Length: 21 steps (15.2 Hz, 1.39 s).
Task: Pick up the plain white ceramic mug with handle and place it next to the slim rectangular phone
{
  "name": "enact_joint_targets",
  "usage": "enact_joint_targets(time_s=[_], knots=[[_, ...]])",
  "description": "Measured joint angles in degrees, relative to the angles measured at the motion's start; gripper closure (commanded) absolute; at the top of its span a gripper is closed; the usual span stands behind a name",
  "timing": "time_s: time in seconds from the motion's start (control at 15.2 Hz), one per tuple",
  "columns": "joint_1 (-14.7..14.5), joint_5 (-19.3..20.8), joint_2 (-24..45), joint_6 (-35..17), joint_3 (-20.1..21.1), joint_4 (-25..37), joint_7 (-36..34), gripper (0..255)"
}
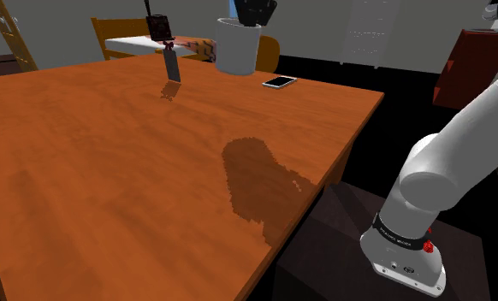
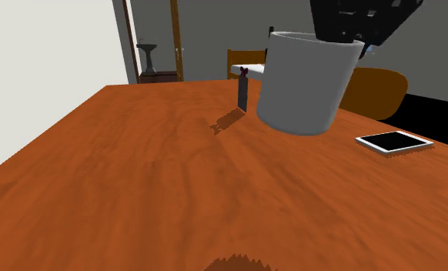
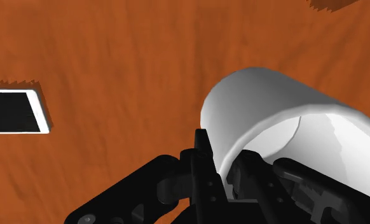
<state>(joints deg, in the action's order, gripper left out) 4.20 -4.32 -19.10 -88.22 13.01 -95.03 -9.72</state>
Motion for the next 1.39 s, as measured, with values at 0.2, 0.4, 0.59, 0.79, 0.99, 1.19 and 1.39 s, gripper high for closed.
enact_joint_targets(time_s=[0.2,0.4,0.59,0.79,0.99,1.19,1.39], knots=[[0.95,-0.27,-2.84,1.65,-3.24,-1.39,4.09,255],[1.9,-0.18,-5.2,3.39,-6.65,-2.27,8.32,255],[2.81,0.27,-6.42,4.9,-9.88,-2.27,12.33,255],[3.66,0.84,-8.35,5.56,-12.97,-3.76,16.2,255],[4.61,1.68,-8.56,7.22,-16.63,-2.56,20.66,255],[5.47,2.49,-8.66,8.73,-20.01,-1.36,24.84,255],[6.25,3.24,-7.9,10.52,-23.51,1.02,29.09,255]])
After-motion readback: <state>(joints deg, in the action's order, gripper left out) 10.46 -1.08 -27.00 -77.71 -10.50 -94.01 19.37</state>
